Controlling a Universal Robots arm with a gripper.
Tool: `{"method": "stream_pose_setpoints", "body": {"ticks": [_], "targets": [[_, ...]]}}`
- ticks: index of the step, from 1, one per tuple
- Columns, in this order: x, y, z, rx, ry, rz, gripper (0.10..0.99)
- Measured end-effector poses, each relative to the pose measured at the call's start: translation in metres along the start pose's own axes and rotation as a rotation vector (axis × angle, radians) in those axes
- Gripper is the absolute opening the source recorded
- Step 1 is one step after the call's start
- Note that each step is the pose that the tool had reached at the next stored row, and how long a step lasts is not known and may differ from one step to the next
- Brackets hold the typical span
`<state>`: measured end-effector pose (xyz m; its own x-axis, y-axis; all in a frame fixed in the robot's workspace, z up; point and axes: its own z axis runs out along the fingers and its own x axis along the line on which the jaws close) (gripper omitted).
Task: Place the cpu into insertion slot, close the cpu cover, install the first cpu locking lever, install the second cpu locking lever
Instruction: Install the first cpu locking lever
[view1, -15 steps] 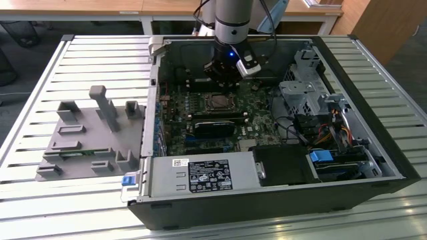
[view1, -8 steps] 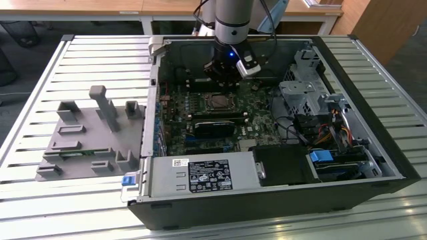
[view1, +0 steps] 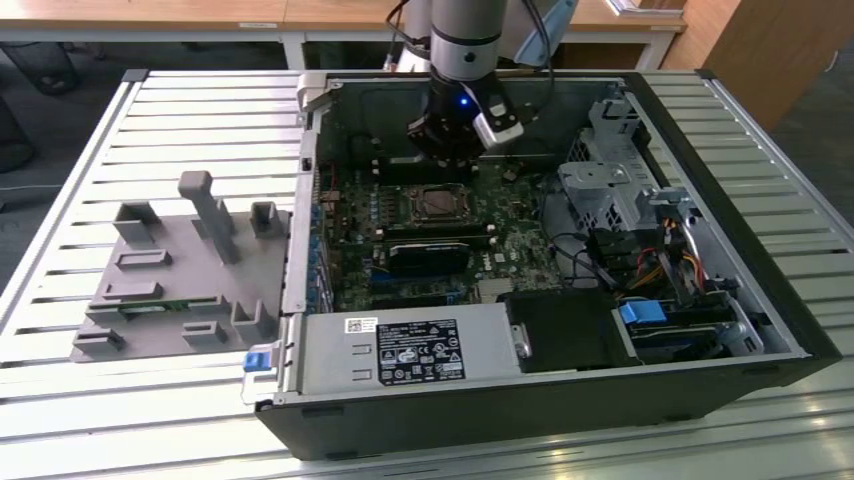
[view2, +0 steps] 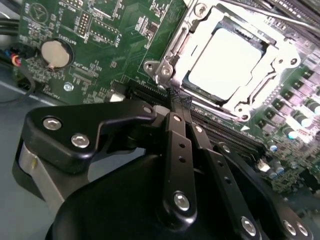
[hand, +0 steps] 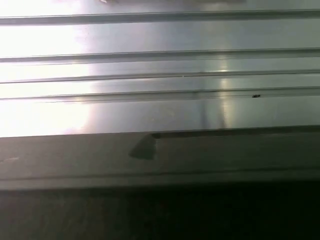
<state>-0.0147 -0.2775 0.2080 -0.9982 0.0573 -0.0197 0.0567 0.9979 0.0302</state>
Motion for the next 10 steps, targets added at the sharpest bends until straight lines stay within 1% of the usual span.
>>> {"method": "stream_pose_setpoints", "body": {"ticks": [2,3,10], "targets": [[-0.0001,0.0001,-0.0043,0.000,0.0001,0.000,0.106],[-0.0001,0.0001,-0.0053,0.000,0.0000,0.000,0.106],[-0.0003,-0.0033,-0.0054,0.000,0.0001,0.000,0.106]]}}
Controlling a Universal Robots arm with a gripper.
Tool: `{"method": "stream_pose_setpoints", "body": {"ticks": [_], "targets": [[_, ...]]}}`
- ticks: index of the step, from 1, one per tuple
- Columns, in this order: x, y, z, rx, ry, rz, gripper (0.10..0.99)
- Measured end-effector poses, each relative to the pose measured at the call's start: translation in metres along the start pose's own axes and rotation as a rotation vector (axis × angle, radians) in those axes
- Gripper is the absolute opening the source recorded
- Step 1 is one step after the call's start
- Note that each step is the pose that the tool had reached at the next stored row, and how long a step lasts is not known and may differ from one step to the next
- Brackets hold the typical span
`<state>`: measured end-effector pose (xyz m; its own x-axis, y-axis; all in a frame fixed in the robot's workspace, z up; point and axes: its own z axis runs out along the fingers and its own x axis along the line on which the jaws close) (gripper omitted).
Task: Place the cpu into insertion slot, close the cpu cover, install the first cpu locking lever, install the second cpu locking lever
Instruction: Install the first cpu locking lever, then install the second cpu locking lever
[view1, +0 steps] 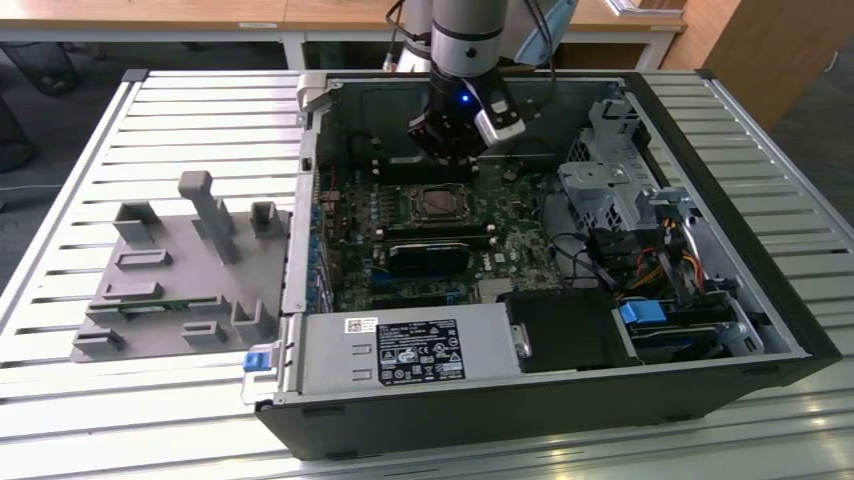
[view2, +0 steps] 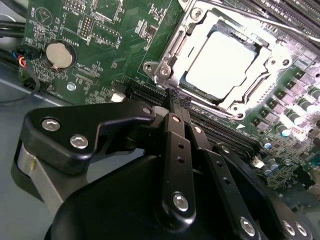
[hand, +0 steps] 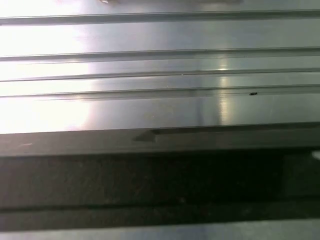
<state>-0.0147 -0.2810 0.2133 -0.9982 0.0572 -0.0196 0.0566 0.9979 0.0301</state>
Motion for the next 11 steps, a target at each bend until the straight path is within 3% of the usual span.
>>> {"method": "stream_pose_setpoints", "body": {"ticks": [11], "targets": [[-0.0002,-0.0035,-0.0001,0.000,0.0000,0.000,0.106]]}}
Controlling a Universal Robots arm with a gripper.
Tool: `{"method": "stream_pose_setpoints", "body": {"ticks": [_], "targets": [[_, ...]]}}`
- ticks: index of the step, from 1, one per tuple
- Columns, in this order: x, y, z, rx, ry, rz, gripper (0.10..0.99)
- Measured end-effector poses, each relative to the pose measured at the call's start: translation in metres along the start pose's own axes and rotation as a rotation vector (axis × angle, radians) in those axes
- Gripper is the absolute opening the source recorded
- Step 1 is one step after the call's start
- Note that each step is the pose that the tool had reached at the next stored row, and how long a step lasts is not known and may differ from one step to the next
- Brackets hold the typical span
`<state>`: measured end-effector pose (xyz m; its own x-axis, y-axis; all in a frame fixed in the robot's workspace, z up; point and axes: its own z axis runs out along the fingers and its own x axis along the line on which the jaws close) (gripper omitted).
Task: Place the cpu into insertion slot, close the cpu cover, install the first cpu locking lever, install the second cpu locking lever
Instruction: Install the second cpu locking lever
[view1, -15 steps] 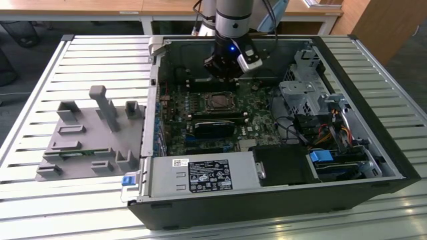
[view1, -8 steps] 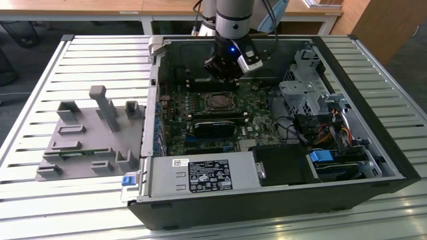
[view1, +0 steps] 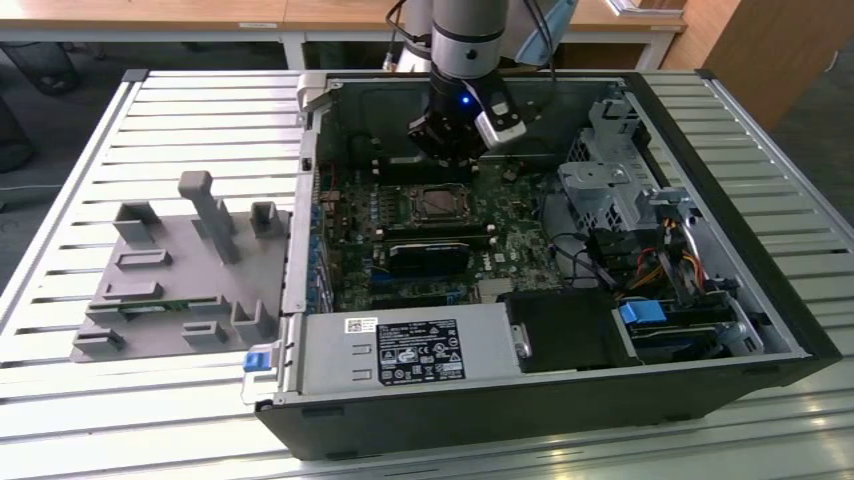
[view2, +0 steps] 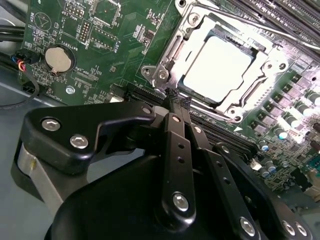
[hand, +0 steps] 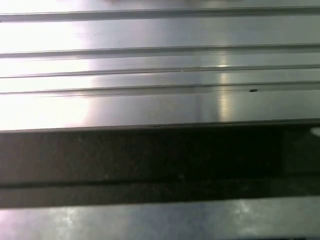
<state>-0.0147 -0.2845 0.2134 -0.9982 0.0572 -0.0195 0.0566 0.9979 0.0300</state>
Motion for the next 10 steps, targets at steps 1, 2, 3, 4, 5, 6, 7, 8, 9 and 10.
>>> {"method": "stream_pose_setpoints", "body": {"ticks": [1,2,3,4,5,6,7,8,9,10], "targets": [[0.0000,-0.0003,0.0000,0.000,0.0000,0.000,0.106],[0.0000,-0.0006,0.0000,0.000,0.0000,0.000,0.106],[-0.0001,-0.0010,0.0000,0.000,0.0000,0.000,0.106],[-0.0001,-0.0014,0.0000,0.000,0.0000,0.000,0.106],[-0.0001,-0.0019,0.0000,0.000,0.0000,0.000,0.106],[-0.0001,-0.0026,-0.0001,0.000,0.0000,0.000,0.106],[-0.0002,-0.0033,-0.0001,0.000,0.0000,0.000,0.106],[-0.0002,-0.0040,-0.0001,0.000,-0.0001,0.000,0.106],[-0.0003,-0.0046,-0.0001,0.000,0.0000,0.000,0.106],[-0.0003,-0.0052,-0.0001,0.000,0.0000,0.000,0.106]]}}
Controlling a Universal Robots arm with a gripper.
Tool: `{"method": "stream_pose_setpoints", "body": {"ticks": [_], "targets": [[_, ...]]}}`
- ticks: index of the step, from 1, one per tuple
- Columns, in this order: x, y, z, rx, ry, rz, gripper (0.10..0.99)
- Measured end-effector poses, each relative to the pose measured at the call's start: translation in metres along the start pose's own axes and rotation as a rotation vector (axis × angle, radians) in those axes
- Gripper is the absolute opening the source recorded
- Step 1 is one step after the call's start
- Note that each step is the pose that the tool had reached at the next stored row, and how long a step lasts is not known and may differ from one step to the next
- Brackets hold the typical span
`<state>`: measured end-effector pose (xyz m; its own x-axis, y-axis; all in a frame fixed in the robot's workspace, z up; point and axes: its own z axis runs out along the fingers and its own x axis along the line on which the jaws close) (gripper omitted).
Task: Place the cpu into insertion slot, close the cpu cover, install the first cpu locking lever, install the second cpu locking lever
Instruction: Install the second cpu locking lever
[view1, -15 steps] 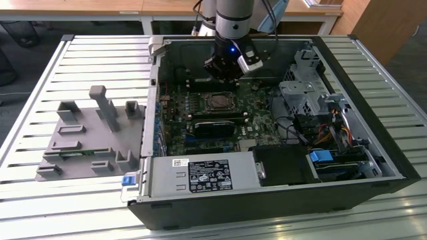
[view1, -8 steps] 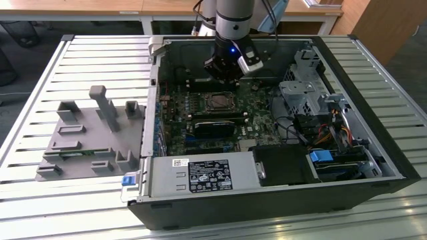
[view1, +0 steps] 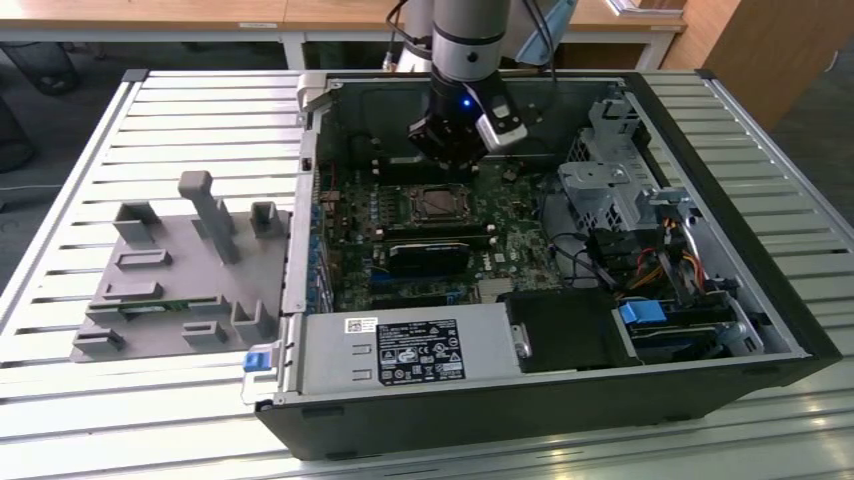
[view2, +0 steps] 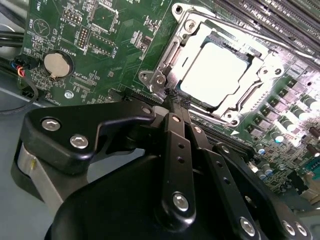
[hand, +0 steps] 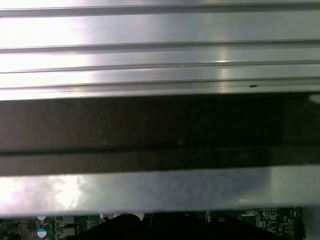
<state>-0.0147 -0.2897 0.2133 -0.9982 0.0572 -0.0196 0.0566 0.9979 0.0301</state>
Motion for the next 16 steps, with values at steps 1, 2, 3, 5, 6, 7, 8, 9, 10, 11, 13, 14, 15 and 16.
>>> {"method": "stream_pose_setpoints", "body": {"ticks": [1,2,3,5,6,7,8,9,10,11,13,14,15,16], "targets": [[0.0000,-0.0006,0.0000,0.000,0.0000,0.000,0.106],[-0.0001,-0.0011,0.0000,0.000,0.0000,0.000,0.106],[-0.0001,-0.0016,0.0000,0.000,0.0000,0.000,0.106],[-0.0001,-0.0026,-0.0001,0.000,0.0000,0.000,0.106],[-0.0002,-0.0030,-0.0001,0.000,0.0000,0.000,0.106],[-0.0002,-0.0033,-0.0001,0.000,-0.0001,0.000,0.106],[-0.0002,-0.0036,-0.0001,0.000,0.0000,0.000,0.106],[-0.0002,-0.0039,-0.0001,0.000,0.0000,0.000,0.106],[-0.0002,-0.0042,-0.0001,0.000,0.0000,0.000,0.106],[-0.0003,-0.0044,-0.0001,0.000,0.0000,0.000,0.106],[-0.0003,-0.0050,-0.0001,0.000,0.0000,0.000,0.106],[-0.0003,-0.0054,-0.0002,0.000,0.0000,0.000,0.106],[-0.0004,-0.0057,-0.0002,0.000,0.0000,0.000,0.106],[-0.0004,-0.0061,-0.0002,0.000,-0.0001,0.000,0.106]]}}
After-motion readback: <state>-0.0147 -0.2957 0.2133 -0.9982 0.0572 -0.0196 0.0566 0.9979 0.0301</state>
